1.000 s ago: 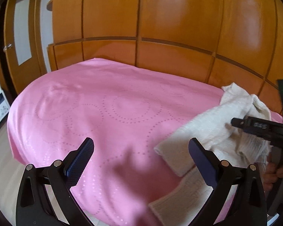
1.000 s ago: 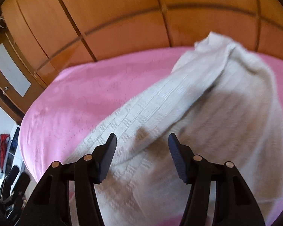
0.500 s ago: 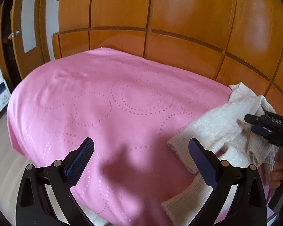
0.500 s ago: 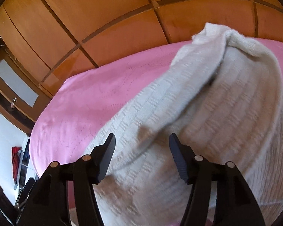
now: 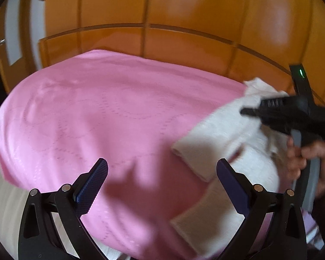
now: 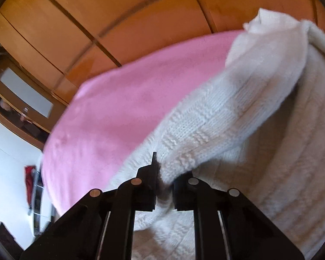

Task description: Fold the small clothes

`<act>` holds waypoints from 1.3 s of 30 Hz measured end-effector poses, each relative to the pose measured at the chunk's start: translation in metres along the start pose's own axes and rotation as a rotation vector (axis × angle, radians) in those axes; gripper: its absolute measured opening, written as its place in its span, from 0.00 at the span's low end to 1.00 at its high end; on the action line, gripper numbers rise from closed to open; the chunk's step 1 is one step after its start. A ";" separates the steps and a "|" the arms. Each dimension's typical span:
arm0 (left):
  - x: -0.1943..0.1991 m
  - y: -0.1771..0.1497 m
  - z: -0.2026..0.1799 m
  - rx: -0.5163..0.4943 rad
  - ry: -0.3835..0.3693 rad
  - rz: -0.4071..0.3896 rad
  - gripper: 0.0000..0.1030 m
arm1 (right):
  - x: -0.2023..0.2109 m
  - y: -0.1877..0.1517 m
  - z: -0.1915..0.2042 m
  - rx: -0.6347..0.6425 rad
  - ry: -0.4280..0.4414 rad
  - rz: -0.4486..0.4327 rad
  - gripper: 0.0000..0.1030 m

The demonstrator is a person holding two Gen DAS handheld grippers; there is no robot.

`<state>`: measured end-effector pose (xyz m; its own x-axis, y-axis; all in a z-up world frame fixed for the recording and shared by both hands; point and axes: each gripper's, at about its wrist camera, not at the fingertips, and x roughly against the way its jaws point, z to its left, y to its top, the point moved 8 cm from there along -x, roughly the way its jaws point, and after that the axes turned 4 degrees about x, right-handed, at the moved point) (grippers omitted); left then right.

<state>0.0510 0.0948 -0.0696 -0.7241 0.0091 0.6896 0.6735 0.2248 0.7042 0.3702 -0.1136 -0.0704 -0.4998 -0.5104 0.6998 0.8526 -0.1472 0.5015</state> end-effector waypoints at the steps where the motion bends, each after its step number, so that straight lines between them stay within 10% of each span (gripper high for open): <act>1: 0.001 -0.001 -0.009 -0.025 -0.038 0.004 0.96 | 0.013 0.006 0.000 -0.001 0.015 -0.028 0.08; 7: 0.001 -0.014 -0.061 -0.193 -0.190 0.047 0.96 | 0.132 0.063 -0.038 0.005 -0.056 -0.280 0.08; 13: -0.019 -0.035 -0.105 -0.362 -0.242 0.123 0.96 | 0.276 0.115 -0.157 -0.052 -0.429 -0.525 0.08; 17: -0.041 -0.043 -0.111 -0.373 -0.224 0.175 0.83 | 0.320 0.133 -0.257 -0.170 -0.663 -0.529 0.10; 19: -0.053 -0.043 -0.111 -0.363 -0.204 0.203 0.67 | 0.317 0.132 -0.290 -0.240 -0.671 -0.488 0.24; 21: -0.059 -0.042 -0.108 -0.338 -0.202 0.217 0.46 | 0.309 0.123 -0.313 -0.312 -0.652 -0.470 0.59; 24: -0.061 -0.029 -0.100 -0.297 -0.215 0.218 0.07 | 0.300 0.101 -0.322 -0.353 -0.624 -0.471 0.68; 39: -0.059 0.134 0.029 0.120 -0.047 -0.032 0.00 | 0.219 0.021 -0.167 -0.095 -0.221 -0.252 0.67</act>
<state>0.1801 0.1525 -0.0210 -0.7528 0.0447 0.6567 0.6295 0.3407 0.6984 0.3044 -0.3701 0.0082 -0.7084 -0.2534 0.6587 0.7035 -0.3291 0.6300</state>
